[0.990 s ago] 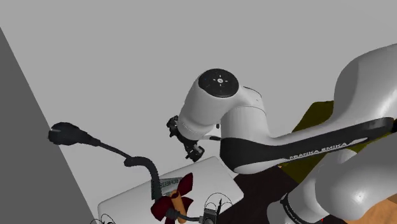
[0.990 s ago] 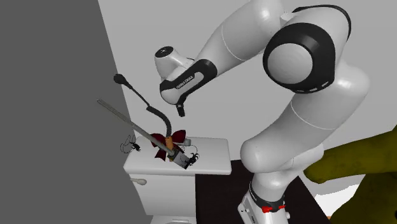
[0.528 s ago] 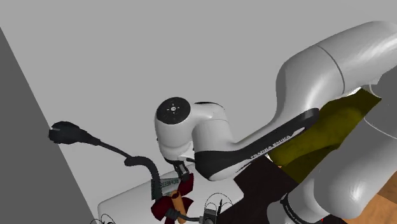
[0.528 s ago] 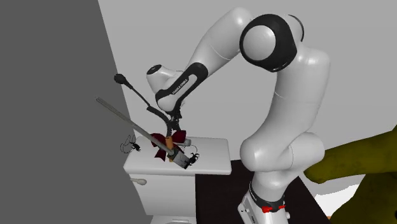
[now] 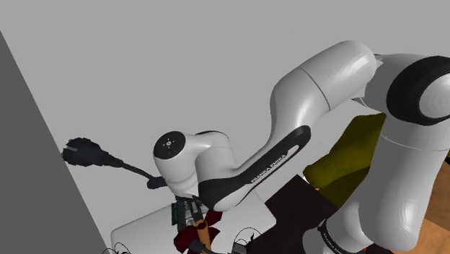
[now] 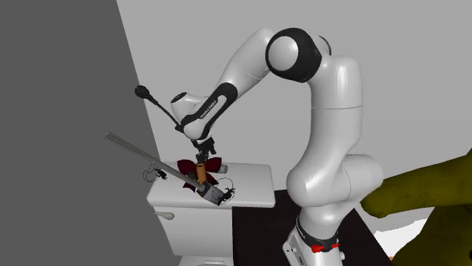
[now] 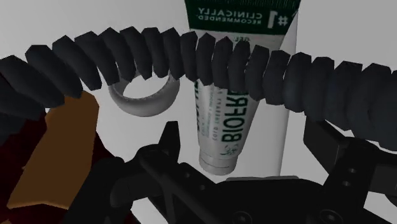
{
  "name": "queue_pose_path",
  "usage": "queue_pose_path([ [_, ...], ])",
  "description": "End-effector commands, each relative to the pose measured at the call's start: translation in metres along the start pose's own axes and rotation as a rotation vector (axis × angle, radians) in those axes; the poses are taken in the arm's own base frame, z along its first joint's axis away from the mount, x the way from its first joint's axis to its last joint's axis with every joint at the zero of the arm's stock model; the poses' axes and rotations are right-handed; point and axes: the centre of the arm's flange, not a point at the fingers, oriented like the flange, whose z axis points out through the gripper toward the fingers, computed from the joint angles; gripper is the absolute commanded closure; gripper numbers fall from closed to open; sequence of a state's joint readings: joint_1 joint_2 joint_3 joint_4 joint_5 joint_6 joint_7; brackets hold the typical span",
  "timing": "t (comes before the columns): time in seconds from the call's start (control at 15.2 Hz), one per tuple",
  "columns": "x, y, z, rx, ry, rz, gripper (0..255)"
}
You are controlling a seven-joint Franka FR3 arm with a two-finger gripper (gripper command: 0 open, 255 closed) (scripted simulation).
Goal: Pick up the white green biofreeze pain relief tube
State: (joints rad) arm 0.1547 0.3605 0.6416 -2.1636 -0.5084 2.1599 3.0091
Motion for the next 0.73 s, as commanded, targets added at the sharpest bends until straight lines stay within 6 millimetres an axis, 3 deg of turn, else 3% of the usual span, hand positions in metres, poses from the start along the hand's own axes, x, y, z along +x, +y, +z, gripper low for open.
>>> queue_pose_path([
  [0.0, -0.003, 0.005, 0.016, -0.009, 0.010, -0.001, 0],
  [0.2, -0.008, 0.007, 0.034, -0.009, 0.010, -0.001, 0],
  [0.33, -0.008, 0.007, 0.034, -0.009, 0.010, -0.001, 0],
  [0.4, -0.008, 0.007, 0.034, -0.009, 0.010, -0.002, 255],
  [0.66, -0.009, 0.007, 0.034, -0.009, 0.010, -0.002, 255],
])
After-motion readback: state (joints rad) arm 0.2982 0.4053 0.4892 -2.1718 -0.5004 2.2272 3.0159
